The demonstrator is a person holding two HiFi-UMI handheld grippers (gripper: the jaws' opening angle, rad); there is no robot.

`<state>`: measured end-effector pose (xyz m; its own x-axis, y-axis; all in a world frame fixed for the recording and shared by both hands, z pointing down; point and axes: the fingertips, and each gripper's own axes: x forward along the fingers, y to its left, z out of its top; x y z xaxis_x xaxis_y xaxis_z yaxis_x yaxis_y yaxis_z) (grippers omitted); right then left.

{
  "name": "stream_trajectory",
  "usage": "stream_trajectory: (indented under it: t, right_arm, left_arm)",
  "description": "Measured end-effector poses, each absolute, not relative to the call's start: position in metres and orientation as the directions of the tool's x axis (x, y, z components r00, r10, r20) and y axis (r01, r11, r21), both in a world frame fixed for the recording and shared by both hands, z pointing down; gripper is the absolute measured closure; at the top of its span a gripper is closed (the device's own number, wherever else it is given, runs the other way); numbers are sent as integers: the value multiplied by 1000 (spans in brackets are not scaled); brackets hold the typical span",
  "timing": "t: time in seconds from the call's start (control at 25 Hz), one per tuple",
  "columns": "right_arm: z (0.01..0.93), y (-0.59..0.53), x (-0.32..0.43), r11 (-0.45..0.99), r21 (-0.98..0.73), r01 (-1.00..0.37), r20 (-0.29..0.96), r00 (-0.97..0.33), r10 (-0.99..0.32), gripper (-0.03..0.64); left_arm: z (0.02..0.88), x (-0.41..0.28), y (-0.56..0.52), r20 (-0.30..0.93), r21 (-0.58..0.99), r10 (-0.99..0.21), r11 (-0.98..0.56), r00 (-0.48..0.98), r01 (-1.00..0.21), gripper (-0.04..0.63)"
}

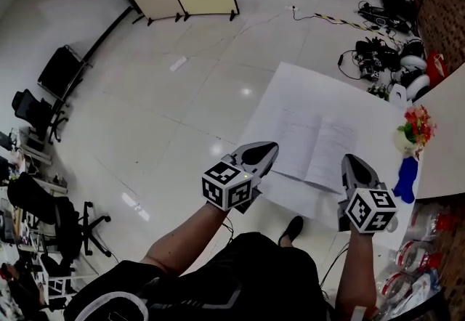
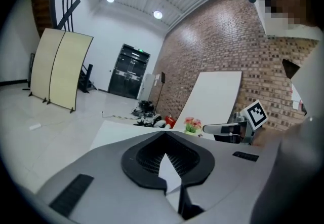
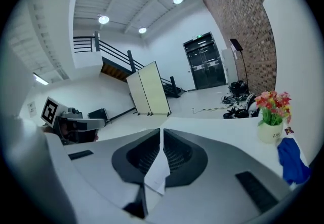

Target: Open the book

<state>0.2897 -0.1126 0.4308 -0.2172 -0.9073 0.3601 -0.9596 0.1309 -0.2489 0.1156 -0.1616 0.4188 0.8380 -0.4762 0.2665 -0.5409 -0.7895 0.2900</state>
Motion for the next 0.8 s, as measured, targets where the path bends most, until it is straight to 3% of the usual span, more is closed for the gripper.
stream_trajectory:
  t: [0.4, 0.8]
  right_arm:
    - [385, -14, 200, 112, -229, -967, 316, -182, -931, 606]
    - [334, 87, 193, 159, -177, -971, 219, -196, -956, 606]
  left_arm:
    - [411, 36, -93, 190, 352, -426, -812, 885, -466, 594]
    - [360, 32, 7, 103, 274, -443, -848, 890, -454, 594]
